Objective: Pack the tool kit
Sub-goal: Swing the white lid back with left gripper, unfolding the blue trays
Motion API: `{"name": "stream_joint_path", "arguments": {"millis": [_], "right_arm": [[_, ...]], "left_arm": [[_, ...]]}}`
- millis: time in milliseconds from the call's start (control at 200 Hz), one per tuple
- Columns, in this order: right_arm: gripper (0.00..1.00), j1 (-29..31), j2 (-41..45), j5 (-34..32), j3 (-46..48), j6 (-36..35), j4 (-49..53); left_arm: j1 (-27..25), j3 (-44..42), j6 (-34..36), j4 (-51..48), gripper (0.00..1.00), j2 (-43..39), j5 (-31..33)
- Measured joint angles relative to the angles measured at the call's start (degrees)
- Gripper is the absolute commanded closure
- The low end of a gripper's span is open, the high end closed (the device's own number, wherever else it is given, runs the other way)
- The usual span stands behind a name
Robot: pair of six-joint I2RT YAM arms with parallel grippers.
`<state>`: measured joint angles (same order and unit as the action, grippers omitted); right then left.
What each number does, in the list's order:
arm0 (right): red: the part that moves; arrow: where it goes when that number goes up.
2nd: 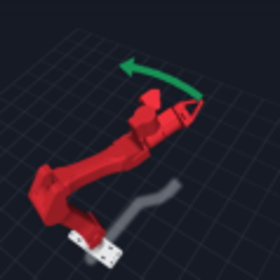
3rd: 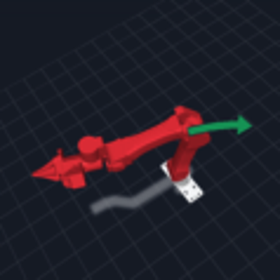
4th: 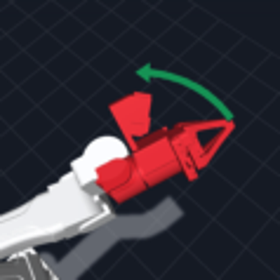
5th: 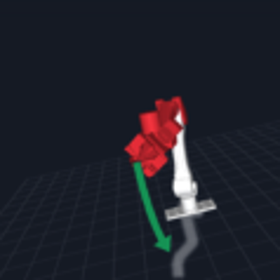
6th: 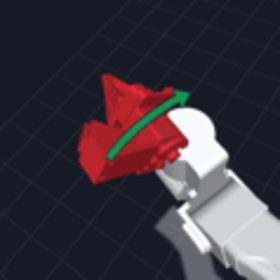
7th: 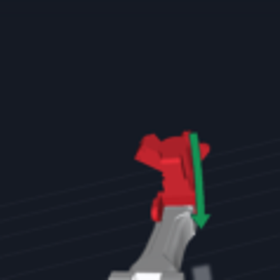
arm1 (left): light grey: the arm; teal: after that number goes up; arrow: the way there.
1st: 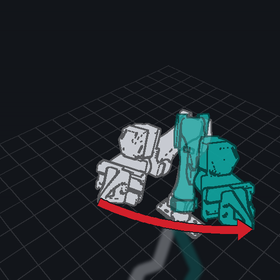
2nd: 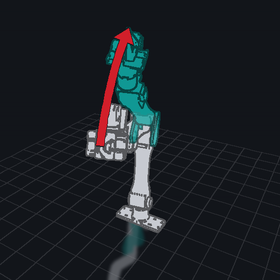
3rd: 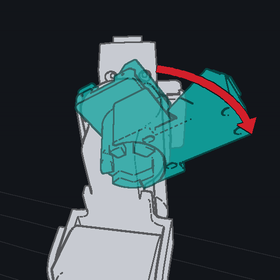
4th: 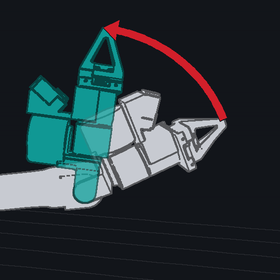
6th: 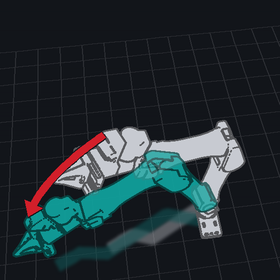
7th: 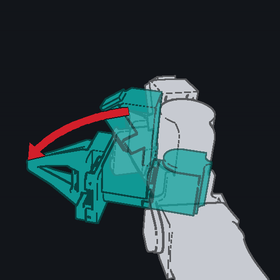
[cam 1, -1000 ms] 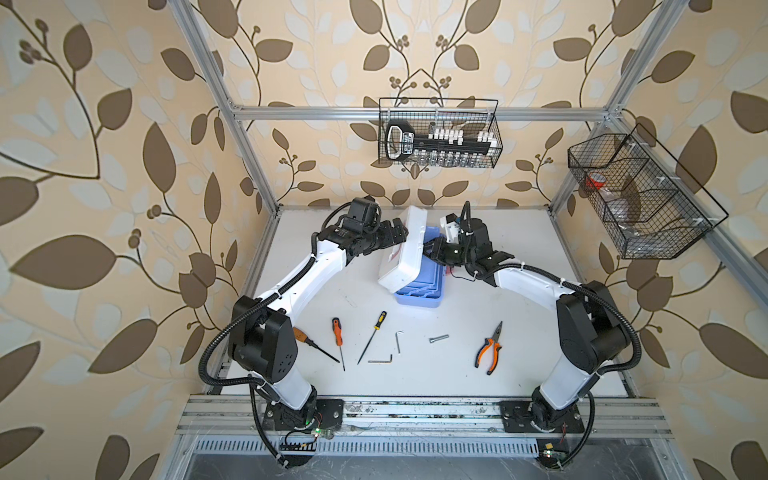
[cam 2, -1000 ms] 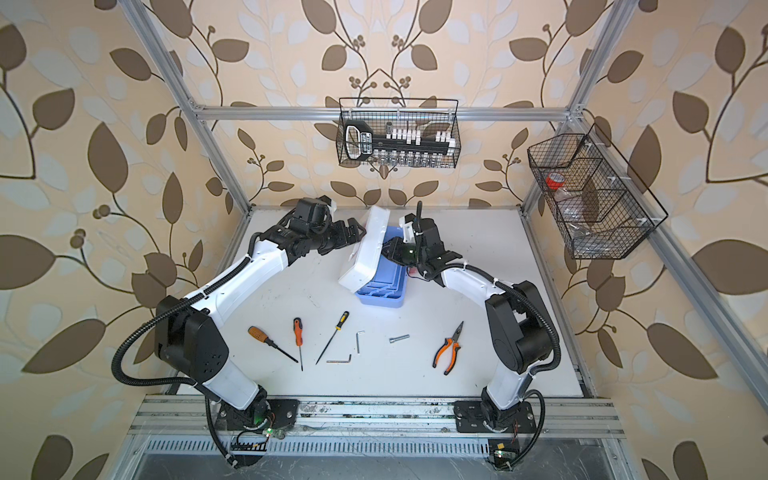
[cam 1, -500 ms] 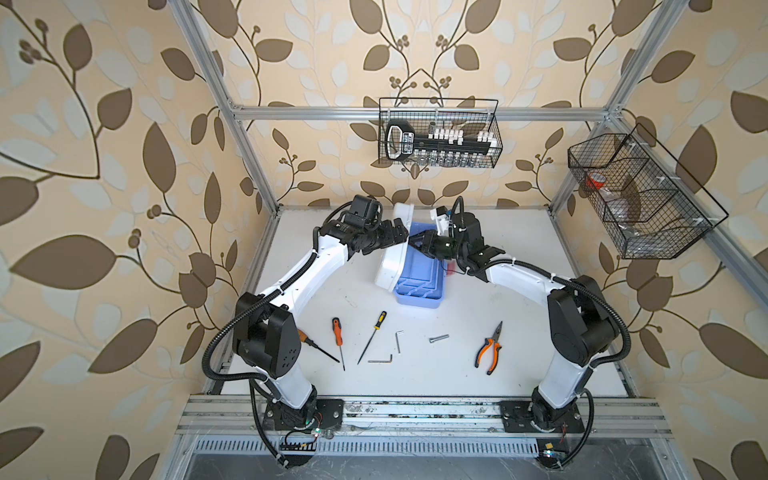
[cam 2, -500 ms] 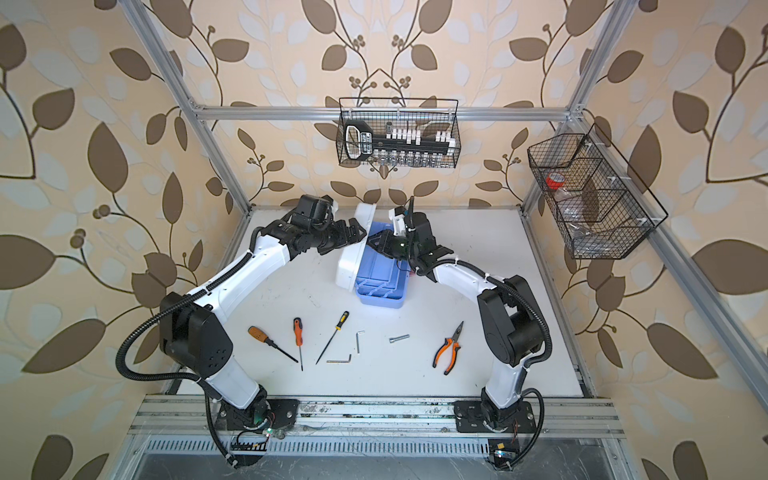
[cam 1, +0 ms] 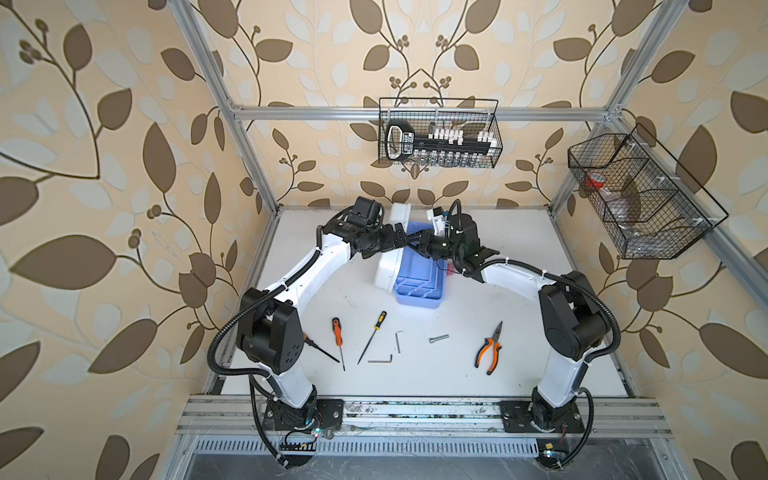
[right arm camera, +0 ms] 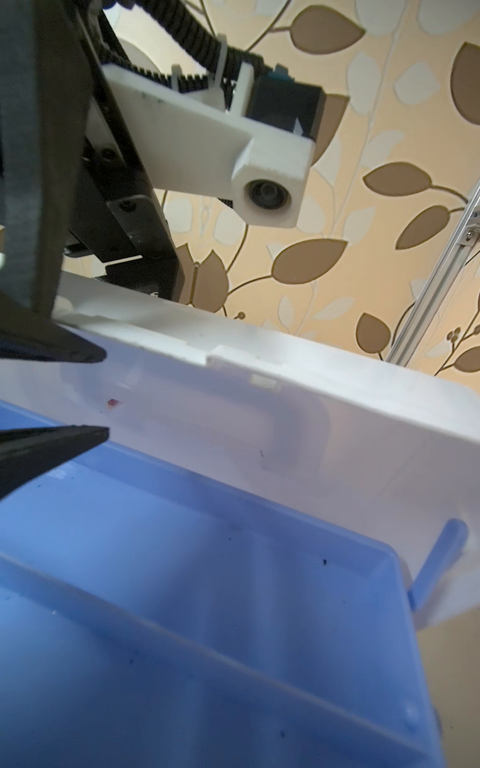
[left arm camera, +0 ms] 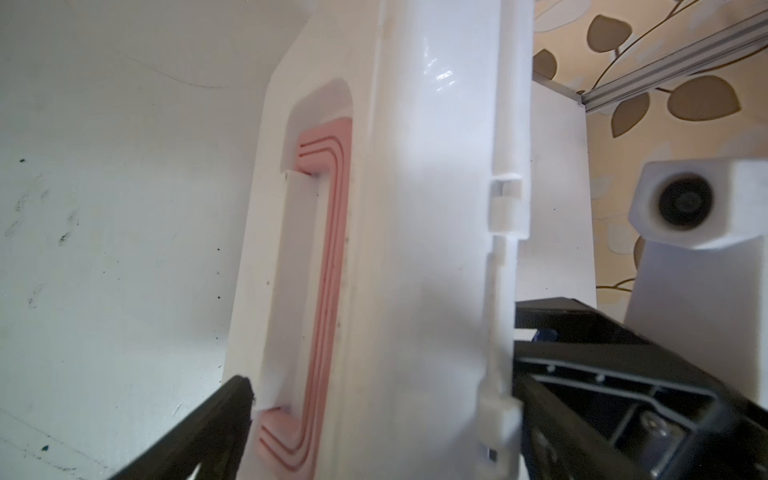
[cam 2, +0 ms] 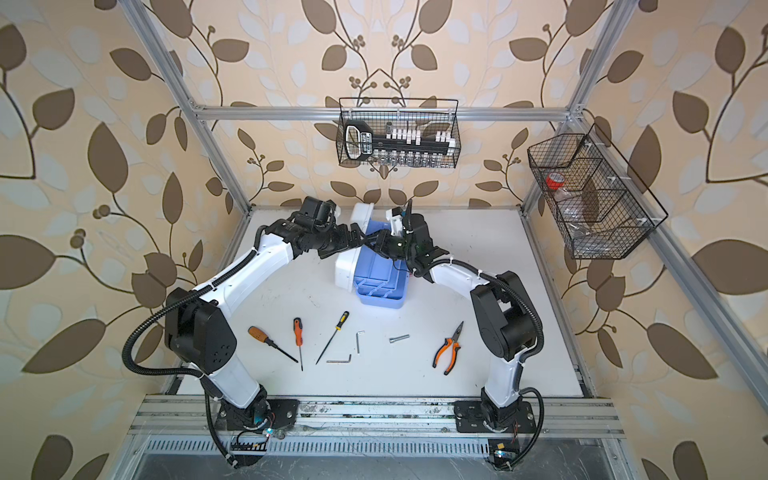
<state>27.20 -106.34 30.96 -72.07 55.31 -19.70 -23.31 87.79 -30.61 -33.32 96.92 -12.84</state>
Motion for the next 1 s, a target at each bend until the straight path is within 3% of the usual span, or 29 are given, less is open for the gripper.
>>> {"name": "stream_joint_path", "arguments": {"millis": [490,835,1000], "right_arm": [[0.71,-1.33,1.03,0.17,2.16,-0.52,0.2],[0.68,-10.23,15.82,-1.36,15.19,-6.23,4.72],[0.64,-10.93,21.18,-4.57,19.63,-11.5,11.19]], "left_arm": [[-0.02,0.37,1.66,-1.27,0.15,-0.04,3.26],[1.01,-3.67,1.33,1.03,0.22,-2.4,3.76],[3.52,-9.01,-0.59,4.35,0.22,-5.73,2.34]]}}
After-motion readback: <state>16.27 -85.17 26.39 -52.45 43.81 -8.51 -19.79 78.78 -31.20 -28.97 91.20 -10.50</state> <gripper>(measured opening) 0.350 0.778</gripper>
